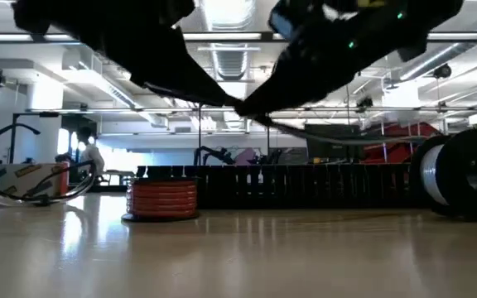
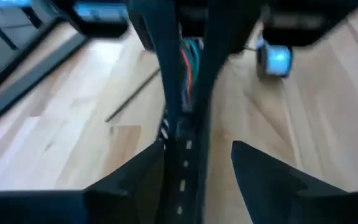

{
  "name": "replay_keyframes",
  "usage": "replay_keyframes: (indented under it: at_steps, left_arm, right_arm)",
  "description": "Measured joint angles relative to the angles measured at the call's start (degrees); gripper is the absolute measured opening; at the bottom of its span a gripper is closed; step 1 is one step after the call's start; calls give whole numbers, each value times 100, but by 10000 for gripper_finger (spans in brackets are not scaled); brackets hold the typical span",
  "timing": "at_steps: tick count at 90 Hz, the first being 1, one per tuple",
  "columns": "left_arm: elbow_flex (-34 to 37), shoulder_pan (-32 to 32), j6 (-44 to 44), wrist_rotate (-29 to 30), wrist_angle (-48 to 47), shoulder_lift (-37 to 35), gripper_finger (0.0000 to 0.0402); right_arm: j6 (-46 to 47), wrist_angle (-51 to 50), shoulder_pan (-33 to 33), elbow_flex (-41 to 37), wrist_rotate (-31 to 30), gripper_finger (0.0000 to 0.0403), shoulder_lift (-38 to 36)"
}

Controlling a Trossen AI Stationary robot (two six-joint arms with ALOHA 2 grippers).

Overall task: Ziptie cables
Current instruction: Put the zip tied cables into the black cable duct

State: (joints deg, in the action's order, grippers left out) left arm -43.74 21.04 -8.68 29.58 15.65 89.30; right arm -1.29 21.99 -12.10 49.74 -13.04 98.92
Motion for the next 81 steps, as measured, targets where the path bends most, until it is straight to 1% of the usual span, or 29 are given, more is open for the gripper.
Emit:
replay_keyframes:
  at_steps: [11,21,37,63,81]
  left_arm:
    - [193,-2,-79,12,298,2,193]
    - [235,3,-66,103,289,0,193]
    - [252,17,2,152,283,0,185]
    - [157,17,7,151,-186,-11,147]
    - [129,13,-47,167,-258,-13,113]
  right_arm:
    - [357,23,12,295,1,11,297]
    - [733,-43,41,584,3,11,533]
    - [776,-110,70,900,1,11,821]
    - [793,-683,69,867,-37,11,652]
    - [825,-714,64,810,-41,11,585]
